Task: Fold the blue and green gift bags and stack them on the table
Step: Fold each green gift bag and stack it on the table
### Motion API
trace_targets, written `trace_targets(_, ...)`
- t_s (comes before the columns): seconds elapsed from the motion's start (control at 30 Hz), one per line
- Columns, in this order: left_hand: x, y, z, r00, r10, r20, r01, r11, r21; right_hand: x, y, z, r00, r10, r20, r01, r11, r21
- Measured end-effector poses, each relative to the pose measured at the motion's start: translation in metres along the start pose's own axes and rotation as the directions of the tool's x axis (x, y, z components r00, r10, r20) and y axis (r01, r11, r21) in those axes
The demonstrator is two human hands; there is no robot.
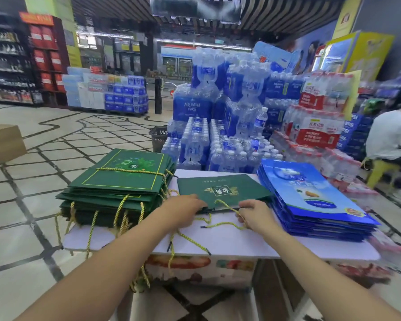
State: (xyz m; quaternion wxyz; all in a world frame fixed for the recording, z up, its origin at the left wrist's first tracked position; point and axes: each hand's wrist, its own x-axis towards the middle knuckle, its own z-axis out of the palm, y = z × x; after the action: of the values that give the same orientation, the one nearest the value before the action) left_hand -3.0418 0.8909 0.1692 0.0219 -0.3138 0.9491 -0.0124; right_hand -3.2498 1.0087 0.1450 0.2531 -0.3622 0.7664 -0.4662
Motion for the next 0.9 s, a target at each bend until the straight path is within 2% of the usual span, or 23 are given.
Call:
trace_targets(0.07, 0.003, 0.002, 0.013, 0.999, -0.029, 0.026, 0.031, 0.998, -0.056, -0.004, 0.005, -0.002, 0.994, -0.091, 0.052, 0.100, 0.972, -0.212)
trace_targets(0.13, 0.005, 0.004, 0.022, 0.997, -0.060, -0.039, 0.055, 0.991, -0.126, -0.010, 0.006, -0.004, 0.982, -0.161, 0.094, 0.186, 0.896, -0.404)
trace_targets(0.17, 0.006, 0.005, 0.025, 0.994, -0.064, -0.084, 0.051, 0.988, -0.148, -0.014, 0.005, -0.004, 0.978, -0.180, 0.108, 0.210, 0.871, -0.444)
trace_targets(0.23, 0.008, 0.007, 0.034, 0.990, -0.032, -0.137, 0.008, 0.985, -0.173, -0.015, 0.007, -0.002, 0.967, -0.211, 0.143, 0.253, 0.857, -0.448)
trace_targets(0.33, 0.012, 0.008, 0.044, 0.991, 0.008, -0.134, -0.034, 0.981, -0.191, -0.011, 0.012, 0.000, 0.956, -0.215, 0.200, 0.280, 0.877, -0.390)
trace_targets(0.4, 0.013, 0.007, 0.048, 0.987, -0.013, -0.158, -0.017, 0.981, -0.192, -0.009, 0.008, -0.004, 0.959, -0.197, 0.206, 0.245, 0.938, -0.246)
trace_targets(0.43, 0.013, 0.007, 0.050, 0.985, -0.023, -0.174, -0.009, 0.983, -0.183, -0.009, 0.003, -0.006, 0.964, -0.170, 0.203, 0.197, 0.973, -0.119)
trace_targets(0.5, 0.015, 0.009, 0.051, 0.981, -0.034, -0.189, 0.000, 0.985, -0.175, -0.012, -0.009, -0.011, 0.967, -0.115, 0.230, 0.107, 0.993, 0.045)
trace_targets(0.53, 0.016, 0.009, 0.052, 0.979, -0.037, -0.198, 0.002, 0.984, -0.177, -0.015, -0.013, -0.013, 0.960, -0.120, 0.253, 0.115, 0.993, 0.035)
trace_targets(0.6, 0.018, 0.010, 0.055, 0.973, -0.060, -0.221, 0.013, 0.978, -0.210, -0.016, -0.013, -0.014, 0.938, -0.171, 0.302, 0.235, 0.953, -0.191)
trace_targets(0.67, 0.019, 0.009, 0.059, 0.963, -0.099, -0.250, 0.034, 0.967, -0.251, -0.019, -0.007, -0.012, 0.903, -0.207, 0.376, 0.377, 0.801, -0.464)
trace_targets(0.73, 0.018, 0.008, 0.061, 0.951, -0.135, -0.279, 0.054, 0.958, -0.281, -0.020, -0.003, -0.007, 0.847, -0.248, 0.470, 0.500, 0.670, -0.549)
trace_targets(0.77, 0.018, 0.008, 0.061, 0.944, -0.153, -0.291, 0.062, 0.951, -0.302, -0.021, -0.002, -0.005, 0.825, -0.280, 0.491, 0.541, 0.644, -0.542)
trace_targets(0.83, 0.016, 0.010, 0.059, 0.938, -0.183, -0.295, 0.077, 0.938, -0.337, -0.020, -0.005, -0.003, 0.828, -0.321, 0.461, 0.535, 0.700, -0.473)
trace_targets(0.9, 0.015, 0.012, 0.060, 0.939, -0.194, -0.283, 0.090, 0.935, -0.343, -0.016, -0.013, -0.005, 0.865, -0.303, 0.400, 0.441, 0.840, -0.317)
